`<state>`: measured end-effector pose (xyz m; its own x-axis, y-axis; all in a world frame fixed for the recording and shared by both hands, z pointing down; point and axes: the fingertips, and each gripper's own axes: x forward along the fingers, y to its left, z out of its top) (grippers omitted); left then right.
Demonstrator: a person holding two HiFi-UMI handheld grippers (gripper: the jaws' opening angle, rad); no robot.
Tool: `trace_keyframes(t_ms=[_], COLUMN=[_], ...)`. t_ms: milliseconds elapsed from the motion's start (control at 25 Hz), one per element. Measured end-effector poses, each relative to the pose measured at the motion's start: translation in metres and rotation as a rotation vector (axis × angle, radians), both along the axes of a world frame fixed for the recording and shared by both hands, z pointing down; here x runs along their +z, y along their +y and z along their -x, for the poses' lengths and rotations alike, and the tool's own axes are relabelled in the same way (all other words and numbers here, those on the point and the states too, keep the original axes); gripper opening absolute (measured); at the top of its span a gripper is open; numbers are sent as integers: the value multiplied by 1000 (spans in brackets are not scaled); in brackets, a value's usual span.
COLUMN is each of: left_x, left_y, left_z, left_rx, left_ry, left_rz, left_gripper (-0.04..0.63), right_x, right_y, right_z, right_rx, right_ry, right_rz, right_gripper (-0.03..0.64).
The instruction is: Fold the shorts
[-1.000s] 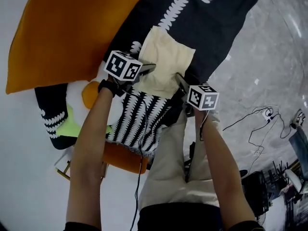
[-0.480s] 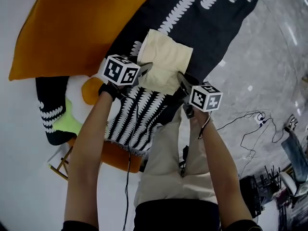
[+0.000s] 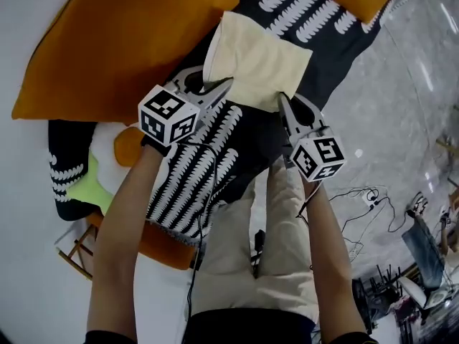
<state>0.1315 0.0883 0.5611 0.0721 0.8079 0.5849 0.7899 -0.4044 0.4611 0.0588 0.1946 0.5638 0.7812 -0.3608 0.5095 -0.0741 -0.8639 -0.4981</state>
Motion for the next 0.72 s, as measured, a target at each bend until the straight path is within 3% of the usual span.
trace_keyframes(t_ms=[120, 240, 440, 520, 600, 720], left_x=[48, 82, 78, 77, 78, 75], left_y=[-16, -40, -80, -96, -110, -117], left_z=[26, 72, 133, 151, 167, 178], left_rx=[-37, -52, -32, 9, 76, 165], left_ry=[-23, -74, -90, -102, -117, -143], left_rz=[-71, -122, -180, -196, -207, -205], left_gripper=[164, 164, 146, 154, 207, 324], right_x=[48, 82, 80, 79, 84, 89], right_y=[-10, -31, -69, -88, -104, -96], right_z=[22, 68, 142, 160, 172, 183], right_rx=[-26, -45, -88, -150, -234, -297], right_ry=[-75, -168, -271, -305, -334, -350], right_rz=[43, 16, -3, -11, -24, -65], right_gripper=[43, 44, 52, 67, 194, 277])
